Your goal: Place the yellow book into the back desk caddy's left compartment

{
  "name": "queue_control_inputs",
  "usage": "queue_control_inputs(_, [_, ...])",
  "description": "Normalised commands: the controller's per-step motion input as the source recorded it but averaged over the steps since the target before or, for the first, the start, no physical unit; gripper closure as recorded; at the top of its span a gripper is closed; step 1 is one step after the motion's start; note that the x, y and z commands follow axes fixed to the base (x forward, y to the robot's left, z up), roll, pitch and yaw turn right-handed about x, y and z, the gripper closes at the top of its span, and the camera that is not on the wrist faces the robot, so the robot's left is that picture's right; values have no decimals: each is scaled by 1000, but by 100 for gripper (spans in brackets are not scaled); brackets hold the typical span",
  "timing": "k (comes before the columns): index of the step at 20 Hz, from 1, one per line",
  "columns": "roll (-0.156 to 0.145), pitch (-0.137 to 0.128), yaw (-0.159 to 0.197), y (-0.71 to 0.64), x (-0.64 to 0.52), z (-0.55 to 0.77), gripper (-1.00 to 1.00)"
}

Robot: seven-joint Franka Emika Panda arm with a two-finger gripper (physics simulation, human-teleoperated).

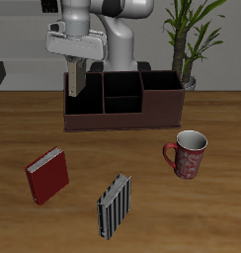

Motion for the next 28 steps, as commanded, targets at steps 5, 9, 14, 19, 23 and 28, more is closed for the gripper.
queue_control_inputs(5, [3, 34, -9, 7, 95, -217, 100])
queue_control_inputs(9, [18, 41, 1, 105, 90, -261, 100])
queue_control_inputs(14, [17, 46, -11, 100, 71, -288, 100])
queue_control_inputs(19, [-12, 43, -15, -33, 58, -237, 100])
queue_control_inputs(23, [-25, 58, -16, -81, 79, -172, -100])
queue_control_inputs(28, [1, 36, -2, 6, 22, -103, -100])
